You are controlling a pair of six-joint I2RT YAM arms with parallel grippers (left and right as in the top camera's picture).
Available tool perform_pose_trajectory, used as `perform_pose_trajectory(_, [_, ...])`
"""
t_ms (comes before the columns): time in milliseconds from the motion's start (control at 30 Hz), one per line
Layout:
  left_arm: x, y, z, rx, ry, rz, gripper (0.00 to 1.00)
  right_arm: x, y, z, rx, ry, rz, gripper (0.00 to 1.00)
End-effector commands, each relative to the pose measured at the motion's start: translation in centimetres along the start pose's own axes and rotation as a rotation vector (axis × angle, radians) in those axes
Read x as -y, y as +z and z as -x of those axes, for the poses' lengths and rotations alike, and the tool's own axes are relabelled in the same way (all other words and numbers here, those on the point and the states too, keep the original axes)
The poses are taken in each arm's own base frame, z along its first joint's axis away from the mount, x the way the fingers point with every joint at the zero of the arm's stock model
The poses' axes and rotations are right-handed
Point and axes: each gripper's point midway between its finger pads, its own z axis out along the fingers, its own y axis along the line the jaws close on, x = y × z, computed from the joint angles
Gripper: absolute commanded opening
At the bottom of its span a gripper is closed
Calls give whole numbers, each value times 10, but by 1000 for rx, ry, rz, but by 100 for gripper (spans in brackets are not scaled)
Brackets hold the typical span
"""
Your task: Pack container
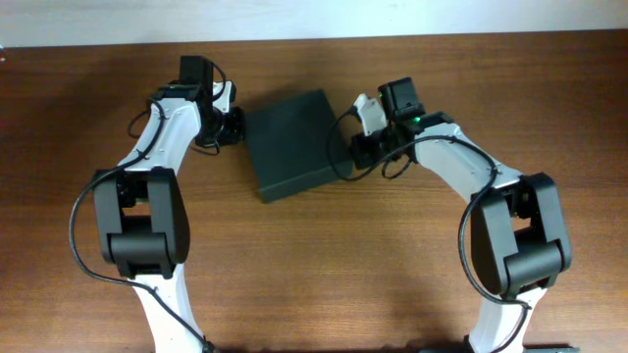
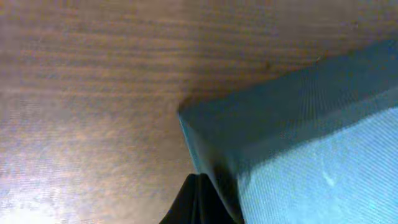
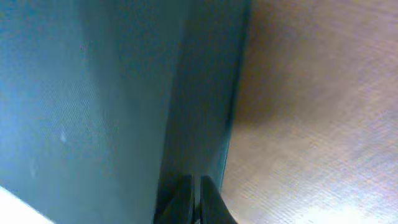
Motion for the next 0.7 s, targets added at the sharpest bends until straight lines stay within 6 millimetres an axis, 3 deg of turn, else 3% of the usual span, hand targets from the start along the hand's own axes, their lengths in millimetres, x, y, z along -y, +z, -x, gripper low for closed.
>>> perform_pose_trajectory(0, [10, 8, 0, -3, -4, -56, 2, -26, -5, -2, -12, -35, 57, 4])
perform_pose_trajectory(367, [16, 7, 12, 44, 3, -89, 2, -43, -36, 4, 22, -59, 62, 4])
perform_pose_trajectory(667, [40, 0, 28, 95, 12, -212, 2, -47, -39, 2, 12, -54, 76, 4])
